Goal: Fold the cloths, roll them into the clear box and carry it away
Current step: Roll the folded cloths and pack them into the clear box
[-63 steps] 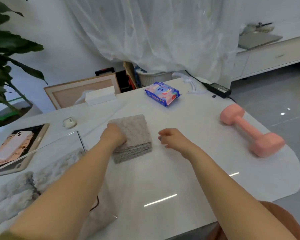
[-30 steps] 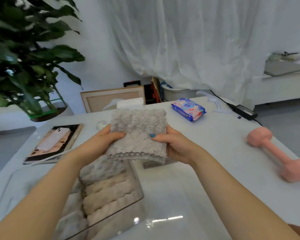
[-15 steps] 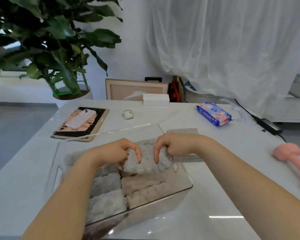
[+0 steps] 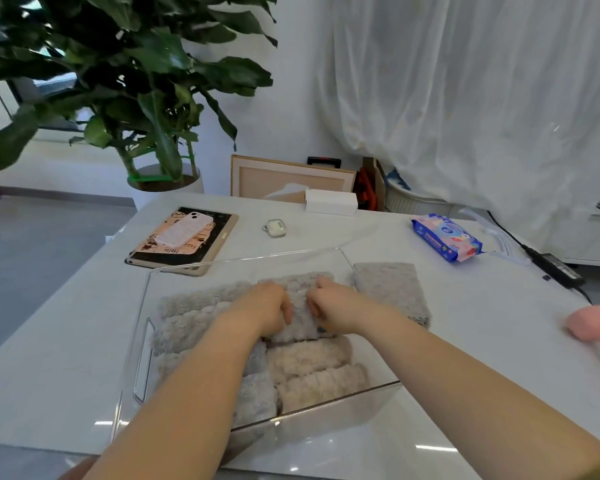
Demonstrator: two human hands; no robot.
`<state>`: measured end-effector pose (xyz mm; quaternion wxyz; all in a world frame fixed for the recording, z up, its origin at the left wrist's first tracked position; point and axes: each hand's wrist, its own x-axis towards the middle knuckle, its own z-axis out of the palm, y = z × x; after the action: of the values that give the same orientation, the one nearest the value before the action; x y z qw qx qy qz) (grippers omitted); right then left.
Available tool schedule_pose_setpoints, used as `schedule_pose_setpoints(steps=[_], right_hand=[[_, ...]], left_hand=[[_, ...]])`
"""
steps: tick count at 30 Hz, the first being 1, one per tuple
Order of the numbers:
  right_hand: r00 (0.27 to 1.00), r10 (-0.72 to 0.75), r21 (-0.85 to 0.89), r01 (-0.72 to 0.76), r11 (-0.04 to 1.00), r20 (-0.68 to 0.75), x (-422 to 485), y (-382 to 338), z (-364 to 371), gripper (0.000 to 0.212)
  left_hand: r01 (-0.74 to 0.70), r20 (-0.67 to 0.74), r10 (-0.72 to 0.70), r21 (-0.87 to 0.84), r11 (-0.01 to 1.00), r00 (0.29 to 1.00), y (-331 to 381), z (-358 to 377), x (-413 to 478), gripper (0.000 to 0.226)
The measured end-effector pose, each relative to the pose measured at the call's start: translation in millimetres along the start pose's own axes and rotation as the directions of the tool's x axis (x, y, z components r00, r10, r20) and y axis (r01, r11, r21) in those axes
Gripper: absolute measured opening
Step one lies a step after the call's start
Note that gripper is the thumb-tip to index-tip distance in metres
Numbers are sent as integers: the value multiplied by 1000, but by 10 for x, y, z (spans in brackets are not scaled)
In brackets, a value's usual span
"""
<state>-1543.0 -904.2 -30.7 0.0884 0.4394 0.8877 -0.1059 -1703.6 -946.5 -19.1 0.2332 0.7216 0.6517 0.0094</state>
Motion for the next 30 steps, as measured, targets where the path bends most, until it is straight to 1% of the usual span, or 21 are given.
schedule_pose_setpoints(steps=[2, 4, 6, 7, 8, 10, 12, 15, 17, 20, 21, 22, 25, 27, 28, 30], right_hand=[[998, -13, -5, 13, 1000, -55, -23, -4, 21, 27], [991, -11, -11, 10, 1000, -130, -35, -27, 7, 39], [985, 13, -12, -15, 1000, -171, -40, -38, -20, 44], [987, 20, -9, -22, 1000, -157, -46, -43, -25, 42], [993, 11, -5, -12, 1000, -115, -49, -45, -21, 39], [1000, -11, 4, 10, 1000, 13, -50, -52, -3, 28], [994, 4, 21, -6, 1000, 109, -58, -39, 3, 27], [981, 8, 36, -16, 999, 192, -89, -18, -38, 33], [981, 3, 2, -4, 1000, 196, -133, -23, -104, 34], [996, -14, -128, 26, 991, 94, -289, -23, -301, 28], [998, -27, -124, 33, 992, 49, -364, -14, -379, 27], [999, -36, -77, 37, 996, 8, -429, 15, -469, 28], [996, -16, 167, 31, 986, -92, -656, 181, -688, 32], [983, 44, 270, 6, 963, -179, -819, 372, -744, 30], [974, 88, 304, -21, 952, -207, -913, 488, -736, 29], [960, 187, 368, -101, 924, -207, -1133, 773, -692, 27]], left_hand=[[5, -58, -1, 68, 998, 998, -16, 3, 16, 37], [2, -125, 16, 136, 991, 992, -4, -4, 10, 37], [-6, -184, 49, 227, 974, 982, 7, -2, -5, 34], [-6, -169, 53, 262, 965, 984, 9, 8, -10, 34], [-7, -123, 44, 286, 958, 991, 9, 23, -12, 36], [-11, 25, 3, 320, 947, 1000, 13, 72, -10, 38], [-9, 111, -29, 333, 943, 993, 49, 96, 9, 32], [-5, 132, -39, 317, 948, 990, 100, 52, 7, 26], [3, 157, -42, 239, 971, 987, 75, 1, -24, 21], [29, 198, -36, 40, 999, 980, 44, -119, -90, 11], [26, 203, -28, 14, 1000, 979, 54, -152, -115, 8], [13, 191, -14, 4, 1000, 981, 66, -192, -123, 6], [-52, 106, 50, 15, 999, 993, 202, -286, -135, 8], [-96, -19, 96, 16, 995, 995, 346, -339, -133, 12], [-115, -94, 113, -10, 993, 989, 416, -351, -130, 13], [-157, -222, 130, -111, 981, 966, 580, -352, -100, 15]])
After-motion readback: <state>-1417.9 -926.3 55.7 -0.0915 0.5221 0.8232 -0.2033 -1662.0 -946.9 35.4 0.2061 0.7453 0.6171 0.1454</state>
